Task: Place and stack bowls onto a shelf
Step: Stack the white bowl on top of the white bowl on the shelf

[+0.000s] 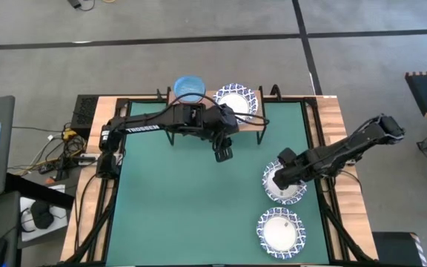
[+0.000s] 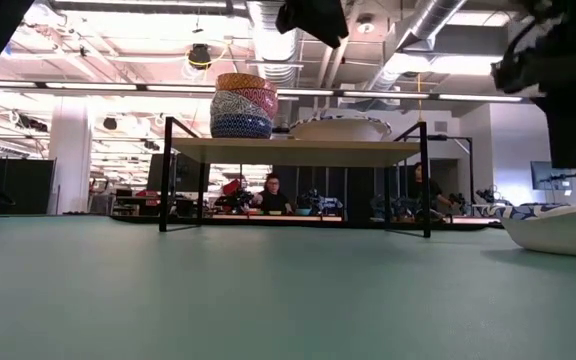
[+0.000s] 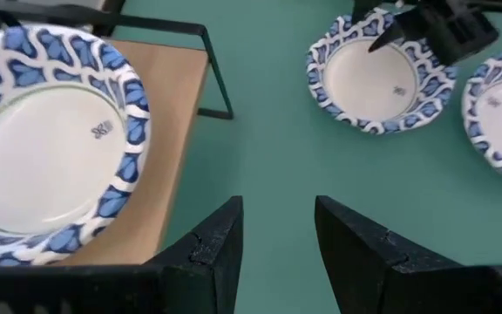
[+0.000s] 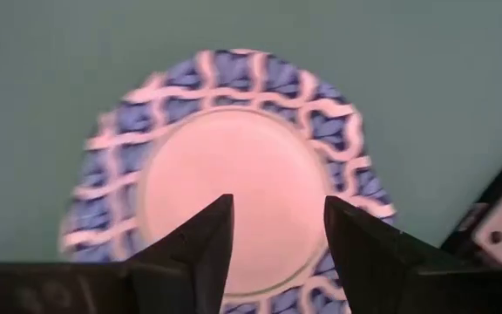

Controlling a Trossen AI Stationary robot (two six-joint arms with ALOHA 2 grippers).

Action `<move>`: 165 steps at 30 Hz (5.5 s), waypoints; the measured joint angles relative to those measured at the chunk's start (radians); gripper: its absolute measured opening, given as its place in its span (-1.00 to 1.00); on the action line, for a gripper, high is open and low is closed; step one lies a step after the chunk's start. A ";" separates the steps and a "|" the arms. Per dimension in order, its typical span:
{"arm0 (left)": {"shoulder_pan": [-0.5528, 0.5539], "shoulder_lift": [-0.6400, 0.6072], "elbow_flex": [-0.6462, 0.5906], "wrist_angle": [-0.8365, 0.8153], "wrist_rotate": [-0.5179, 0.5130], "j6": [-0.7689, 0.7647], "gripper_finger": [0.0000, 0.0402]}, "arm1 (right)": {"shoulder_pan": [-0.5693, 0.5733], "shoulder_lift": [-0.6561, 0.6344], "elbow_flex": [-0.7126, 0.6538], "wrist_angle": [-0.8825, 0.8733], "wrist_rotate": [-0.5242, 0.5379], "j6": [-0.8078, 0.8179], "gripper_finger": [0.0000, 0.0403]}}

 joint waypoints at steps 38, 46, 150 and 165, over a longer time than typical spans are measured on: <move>-0.013 0.002 -0.332 0.334 0.151 -0.220 -0.36 | -0.339 -0.014 -0.295 0.362 -0.212 -0.411 -0.78; 0.002 0.002 -0.332 0.369 0.155 -0.208 -0.36 | -0.282 -0.068 -0.226 0.388 -0.147 -0.344 -0.88; 0.343 0.053 0.160 0.213 0.071 0.133 -0.02 | -0.364 -0.077 0.307 0.040 -0.026 -0.533 -0.10; 0.117 0.002 -0.024 0.326 0.127 0.055 -0.23 | -0.107 -0.083 0.164 0.063 -0.050 -0.272 0.27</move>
